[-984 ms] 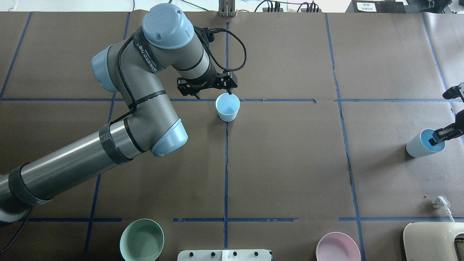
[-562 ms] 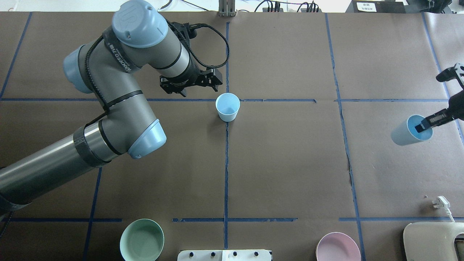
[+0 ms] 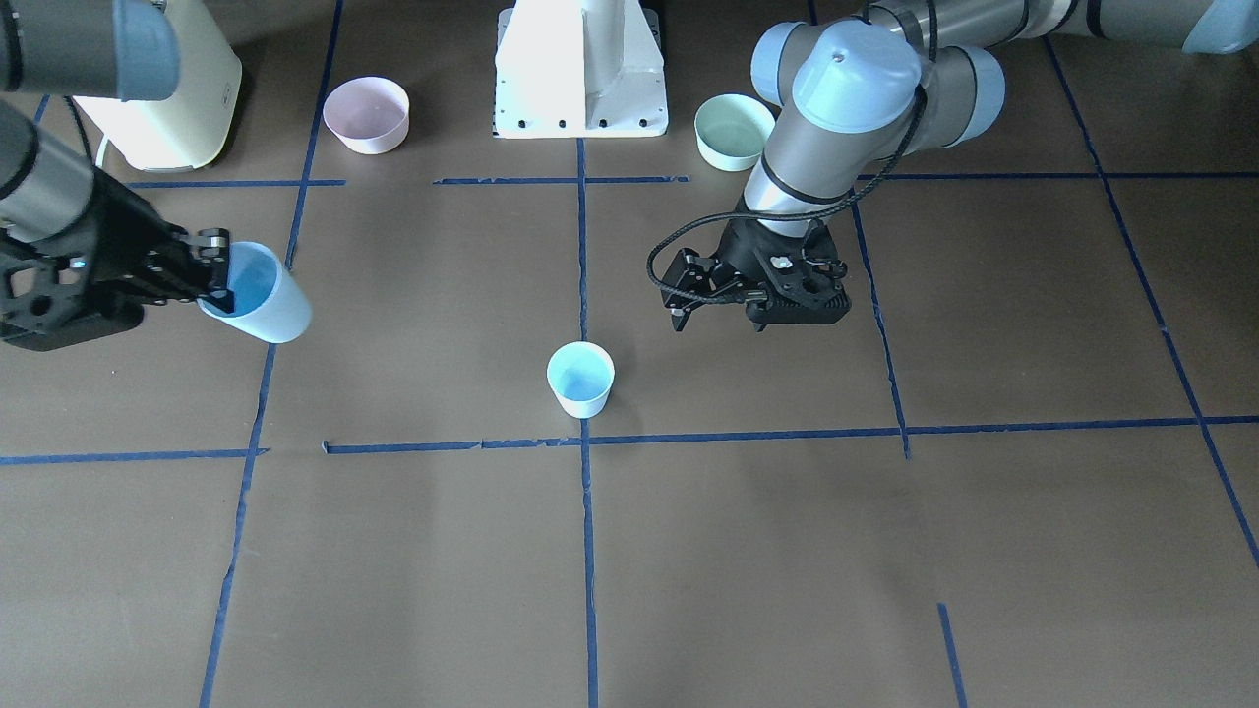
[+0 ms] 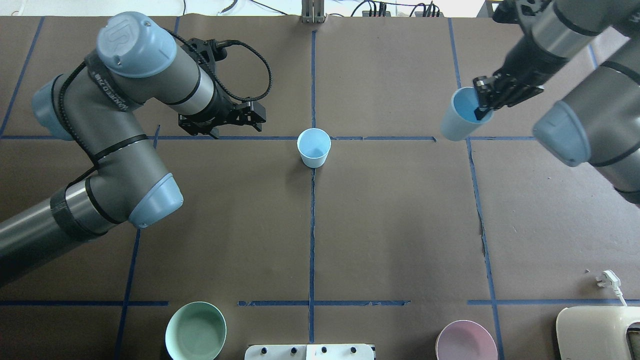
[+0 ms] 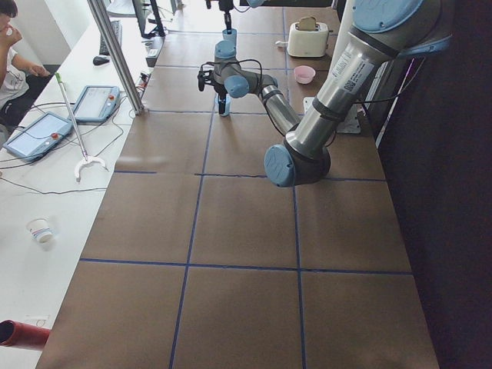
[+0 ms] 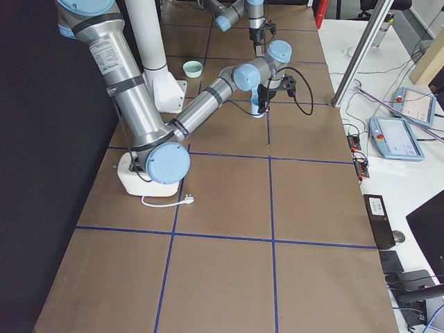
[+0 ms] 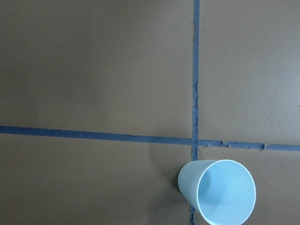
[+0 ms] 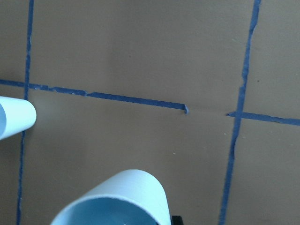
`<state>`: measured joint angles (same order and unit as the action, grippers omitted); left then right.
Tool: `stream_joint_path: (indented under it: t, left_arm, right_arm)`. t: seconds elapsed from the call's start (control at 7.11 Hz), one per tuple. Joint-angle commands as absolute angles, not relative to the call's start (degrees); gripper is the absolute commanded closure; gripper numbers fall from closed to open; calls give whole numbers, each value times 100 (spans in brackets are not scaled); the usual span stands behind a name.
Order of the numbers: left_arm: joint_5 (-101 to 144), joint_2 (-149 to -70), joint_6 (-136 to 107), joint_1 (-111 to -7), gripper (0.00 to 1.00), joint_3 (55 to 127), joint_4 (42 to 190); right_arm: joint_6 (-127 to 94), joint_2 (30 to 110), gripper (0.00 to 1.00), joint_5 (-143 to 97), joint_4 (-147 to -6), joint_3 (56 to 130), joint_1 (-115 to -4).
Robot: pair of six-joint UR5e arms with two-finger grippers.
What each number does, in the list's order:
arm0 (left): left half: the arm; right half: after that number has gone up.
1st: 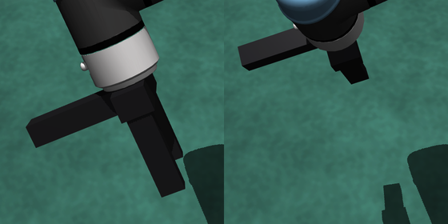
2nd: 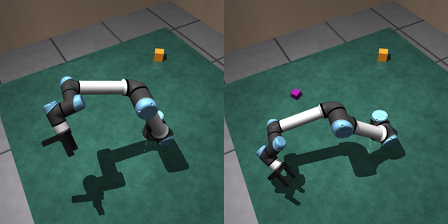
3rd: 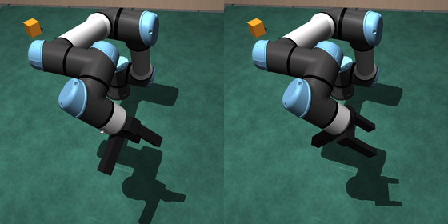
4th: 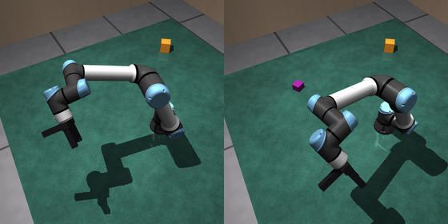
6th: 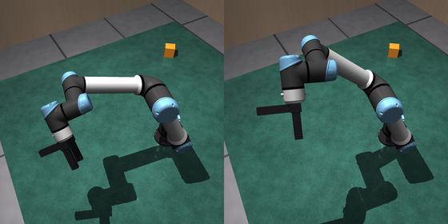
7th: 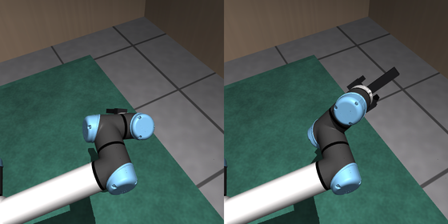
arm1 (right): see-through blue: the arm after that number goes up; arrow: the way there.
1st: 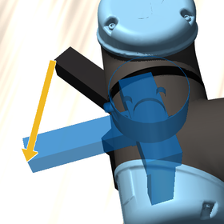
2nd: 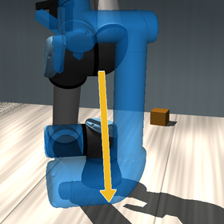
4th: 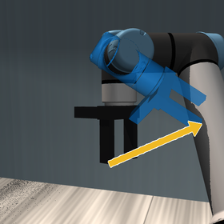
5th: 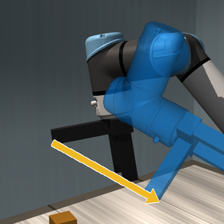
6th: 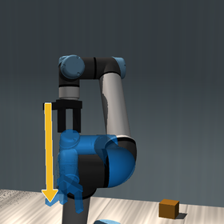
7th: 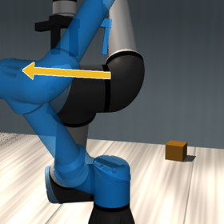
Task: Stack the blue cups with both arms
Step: 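Carry the held cup with the right gripper above the centre cup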
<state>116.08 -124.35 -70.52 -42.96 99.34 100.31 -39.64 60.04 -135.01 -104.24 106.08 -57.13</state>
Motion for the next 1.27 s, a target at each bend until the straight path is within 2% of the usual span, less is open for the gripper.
stream_joint_path:
  t: [0.0,0.28,1.12]
  left_arm:
    - [11593,-11859,-6979,-4377,0,10483,10037]
    - [11566,-11777,-6987,-4377,0,10520,10037]
    - [11558,-11777,-7022,-4377,0,10564,10037]
  right_arm:
    - [-5994,4707,100,-12626,-10068,9770,-4680]
    - [-7598,4274,100,-12184,-8102,8522,-4150]
    - [-7594,4166,100,-12129,-8183,8358,-4043]
